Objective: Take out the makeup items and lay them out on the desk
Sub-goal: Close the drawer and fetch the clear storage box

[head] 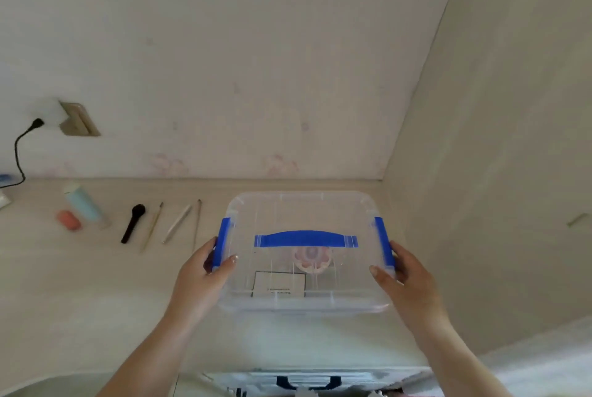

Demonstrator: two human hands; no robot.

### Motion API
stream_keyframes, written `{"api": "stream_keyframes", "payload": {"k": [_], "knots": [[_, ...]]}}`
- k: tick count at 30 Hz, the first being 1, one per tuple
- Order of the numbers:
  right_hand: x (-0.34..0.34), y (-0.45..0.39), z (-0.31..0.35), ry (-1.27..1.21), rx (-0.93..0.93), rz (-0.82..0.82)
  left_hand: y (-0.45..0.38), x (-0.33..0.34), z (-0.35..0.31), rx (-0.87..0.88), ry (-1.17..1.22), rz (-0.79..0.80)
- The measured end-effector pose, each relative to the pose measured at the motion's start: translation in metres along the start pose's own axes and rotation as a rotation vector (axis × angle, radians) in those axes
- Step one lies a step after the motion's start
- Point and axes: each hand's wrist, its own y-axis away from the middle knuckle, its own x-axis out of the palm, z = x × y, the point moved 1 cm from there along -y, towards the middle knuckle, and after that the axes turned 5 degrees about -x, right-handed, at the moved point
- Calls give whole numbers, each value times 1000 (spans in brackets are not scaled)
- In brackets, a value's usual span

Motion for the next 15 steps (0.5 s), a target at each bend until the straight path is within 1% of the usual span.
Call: {"api": "stream_keyframes", "payload": {"k": [5, 15], "knots": [[16, -37, 7, -23, 41, -39, -48, 8, -17, 38, -50, 48], [18, -89, 15, -22, 73, -6, -89, 28, -26, -20, -77, -1]]}}
